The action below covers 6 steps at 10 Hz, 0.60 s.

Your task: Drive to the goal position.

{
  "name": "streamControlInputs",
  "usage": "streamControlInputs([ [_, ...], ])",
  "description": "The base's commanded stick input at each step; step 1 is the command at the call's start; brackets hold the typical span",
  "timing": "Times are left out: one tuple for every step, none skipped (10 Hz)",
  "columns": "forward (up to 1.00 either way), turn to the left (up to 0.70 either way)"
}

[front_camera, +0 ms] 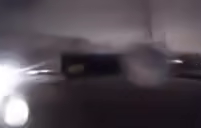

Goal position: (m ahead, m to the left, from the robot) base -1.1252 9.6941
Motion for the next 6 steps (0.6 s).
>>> streamControlInputs([
  [0.00,0.69],
  [0.00,0.69],
  [0.00,0.69],
  [0.00,0.69],
  [0.00,0.69],
  [0.00,0.69],
])
